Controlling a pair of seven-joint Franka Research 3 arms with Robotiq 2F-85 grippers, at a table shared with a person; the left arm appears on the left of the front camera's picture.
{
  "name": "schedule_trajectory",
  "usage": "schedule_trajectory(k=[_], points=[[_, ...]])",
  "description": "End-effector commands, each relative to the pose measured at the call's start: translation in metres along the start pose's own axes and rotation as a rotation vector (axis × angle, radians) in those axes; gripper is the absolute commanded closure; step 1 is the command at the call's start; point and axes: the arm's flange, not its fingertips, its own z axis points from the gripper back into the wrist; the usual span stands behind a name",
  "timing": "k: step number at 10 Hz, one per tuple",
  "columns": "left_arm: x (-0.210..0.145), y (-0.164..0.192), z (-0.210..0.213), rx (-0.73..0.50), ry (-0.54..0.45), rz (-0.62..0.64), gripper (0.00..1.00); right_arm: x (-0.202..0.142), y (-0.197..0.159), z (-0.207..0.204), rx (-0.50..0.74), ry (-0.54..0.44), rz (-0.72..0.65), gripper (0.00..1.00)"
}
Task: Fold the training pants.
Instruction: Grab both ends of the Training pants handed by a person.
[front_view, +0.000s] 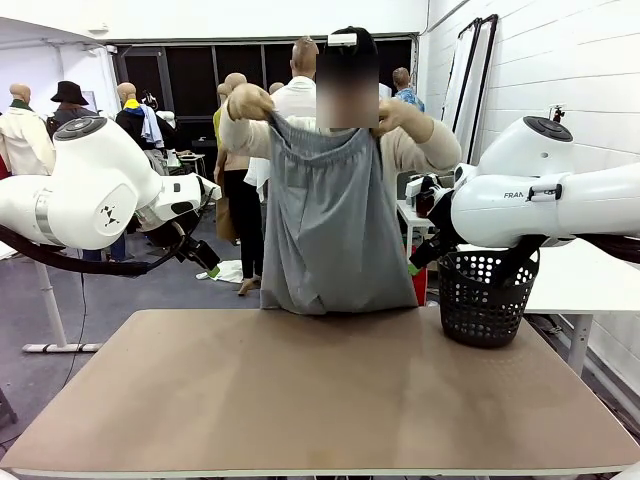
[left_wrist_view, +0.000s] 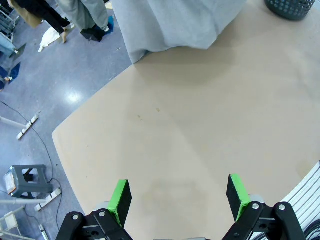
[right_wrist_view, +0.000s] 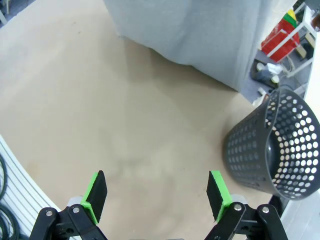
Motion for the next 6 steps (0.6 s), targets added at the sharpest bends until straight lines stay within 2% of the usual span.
schedule_trajectory(k=[1, 6], points=[[-0.0009, 0.0009, -0.0003, -0.007, 0.003, -0.004, 0.0, -0.0002, -0.0001, -0.0002, 0.0, 0.0, -0.001, 0.0], [-0.0009, 0.0009, -0.0003, -0.007, 0.003, -0.004, 0.0, -0.0002, -0.0001, -0.0002, 0.0, 0.0, -0.001, 0.0]])
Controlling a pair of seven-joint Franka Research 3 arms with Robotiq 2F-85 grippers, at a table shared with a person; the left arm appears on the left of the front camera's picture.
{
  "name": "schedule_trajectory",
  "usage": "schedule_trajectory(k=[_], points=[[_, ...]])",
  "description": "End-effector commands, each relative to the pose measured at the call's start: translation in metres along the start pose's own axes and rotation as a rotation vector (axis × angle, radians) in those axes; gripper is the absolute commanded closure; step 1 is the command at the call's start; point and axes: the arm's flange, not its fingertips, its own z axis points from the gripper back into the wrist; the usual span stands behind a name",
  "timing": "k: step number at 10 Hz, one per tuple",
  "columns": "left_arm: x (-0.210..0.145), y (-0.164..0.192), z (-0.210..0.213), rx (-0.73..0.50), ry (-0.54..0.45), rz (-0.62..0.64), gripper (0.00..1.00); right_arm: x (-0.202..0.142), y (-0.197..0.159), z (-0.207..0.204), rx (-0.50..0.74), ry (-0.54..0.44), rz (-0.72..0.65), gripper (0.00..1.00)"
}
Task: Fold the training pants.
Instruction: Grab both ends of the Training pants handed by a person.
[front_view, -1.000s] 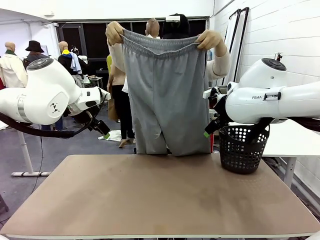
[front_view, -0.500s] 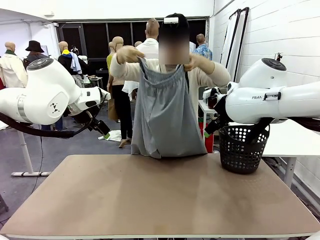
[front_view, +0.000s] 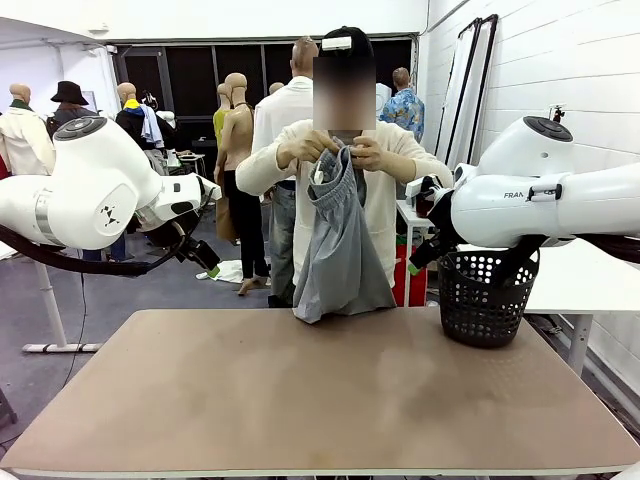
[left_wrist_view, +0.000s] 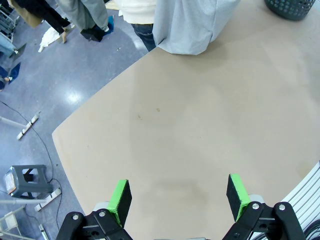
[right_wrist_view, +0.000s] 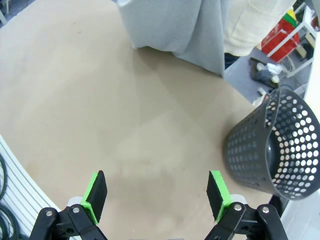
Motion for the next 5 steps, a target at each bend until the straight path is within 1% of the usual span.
schedule_trajectory(k=[1, 5], points=[[-0.0009, 0.0009, -0.0003, -0.007, 0.003, -0.004, 0.0, -0.0002, -0.0001, -0.0002, 0.0, 0.0, -0.001, 0.0], [-0.0009, 0.0009, -0.0003, -0.007, 0.003, -0.004, 0.0, -0.0002, -0.0001, -0.0002, 0.0, 0.0, -0.001, 0.0]])
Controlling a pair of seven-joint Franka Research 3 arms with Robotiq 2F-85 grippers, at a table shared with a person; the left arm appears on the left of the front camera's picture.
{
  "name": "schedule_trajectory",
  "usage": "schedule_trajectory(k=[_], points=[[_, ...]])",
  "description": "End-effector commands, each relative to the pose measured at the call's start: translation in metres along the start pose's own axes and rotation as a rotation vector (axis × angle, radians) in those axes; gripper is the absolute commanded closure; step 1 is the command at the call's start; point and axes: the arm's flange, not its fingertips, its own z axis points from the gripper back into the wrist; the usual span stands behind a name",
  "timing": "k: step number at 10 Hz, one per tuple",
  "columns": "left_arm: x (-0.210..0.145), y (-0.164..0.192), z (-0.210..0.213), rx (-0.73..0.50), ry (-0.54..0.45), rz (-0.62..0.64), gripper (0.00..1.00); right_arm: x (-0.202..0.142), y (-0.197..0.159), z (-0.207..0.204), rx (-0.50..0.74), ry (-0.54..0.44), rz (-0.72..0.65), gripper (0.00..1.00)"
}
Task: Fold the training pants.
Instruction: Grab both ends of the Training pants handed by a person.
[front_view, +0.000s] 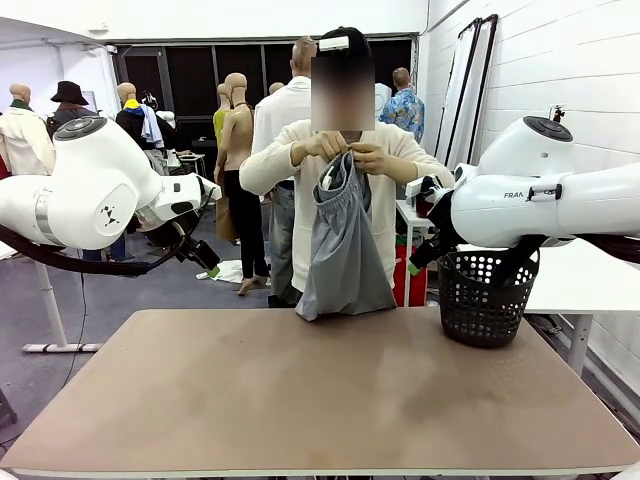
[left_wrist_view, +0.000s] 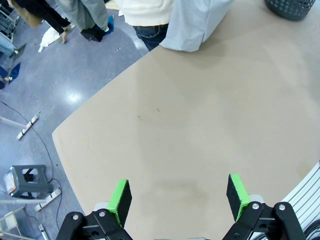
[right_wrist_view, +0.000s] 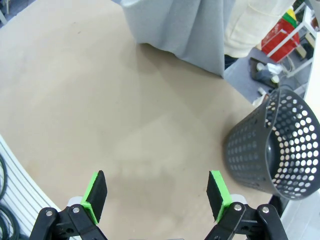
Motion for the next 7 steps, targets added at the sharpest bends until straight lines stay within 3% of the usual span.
schedule_trajectory(k=[1, 7], points=[[-0.0009, 0.0009, -0.0003, -0.007, 0.003, -0.004, 0.0, -0.0002, -0.0001, -0.0002, 0.0, 0.0, -0.001, 0.0], [-0.0009, 0.0009, -0.0003, -0.007, 0.003, -0.004, 0.0, -0.0002, -0.0001, -0.0002, 0.0, 0.0, -0.001, 0.0]])
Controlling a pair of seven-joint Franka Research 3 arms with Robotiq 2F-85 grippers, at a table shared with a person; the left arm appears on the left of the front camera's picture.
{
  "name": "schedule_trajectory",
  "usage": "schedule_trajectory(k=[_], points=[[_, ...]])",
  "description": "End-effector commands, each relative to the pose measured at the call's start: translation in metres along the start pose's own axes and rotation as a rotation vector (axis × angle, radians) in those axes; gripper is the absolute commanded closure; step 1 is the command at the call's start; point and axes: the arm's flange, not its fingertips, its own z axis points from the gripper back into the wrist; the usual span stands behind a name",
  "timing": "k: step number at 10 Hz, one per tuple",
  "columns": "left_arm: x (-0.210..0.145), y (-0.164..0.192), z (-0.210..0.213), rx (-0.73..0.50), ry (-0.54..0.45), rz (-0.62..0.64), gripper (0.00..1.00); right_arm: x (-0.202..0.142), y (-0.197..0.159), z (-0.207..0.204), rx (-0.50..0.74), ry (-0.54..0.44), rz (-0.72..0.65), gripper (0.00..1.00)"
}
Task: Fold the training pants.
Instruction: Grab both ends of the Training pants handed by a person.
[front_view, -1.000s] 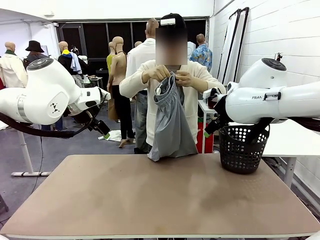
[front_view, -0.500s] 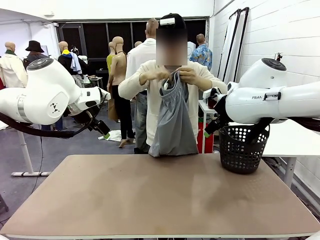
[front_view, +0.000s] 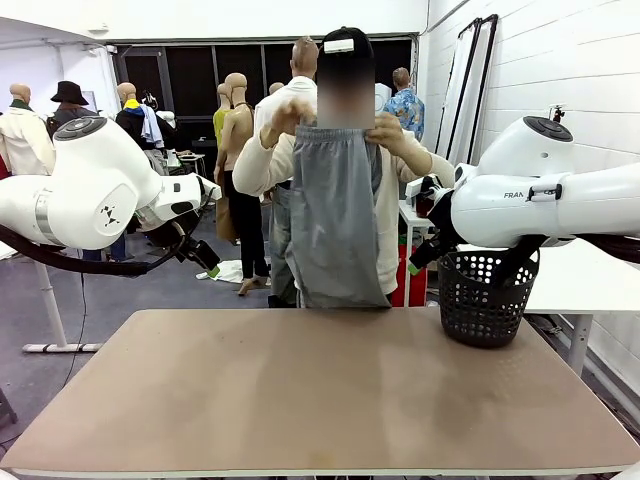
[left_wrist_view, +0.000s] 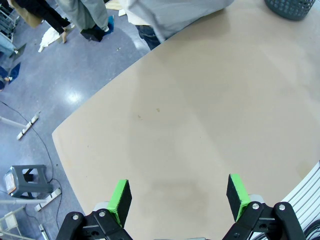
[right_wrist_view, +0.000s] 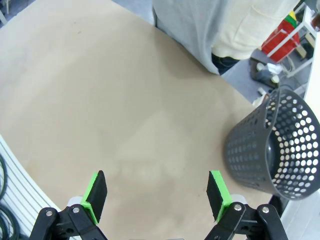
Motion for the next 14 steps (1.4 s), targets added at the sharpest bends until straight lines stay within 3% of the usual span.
schedule_trajectory(k=[1, 14], points=[[-0.0009, 0.0009, -0.0003, -0.007, 0.003, -0.004, 0.0, -0.0002, -0.0001, -0.0002, 0.0, 0.0, -0.001, 0.0], [-0.0009, 0.0009, -0.0003, -0.007, 0.003, -0.004, 0.0, -0.0002, -0.0001, -0.0002, 0.0, 0.0, -0.001, 0.0]])
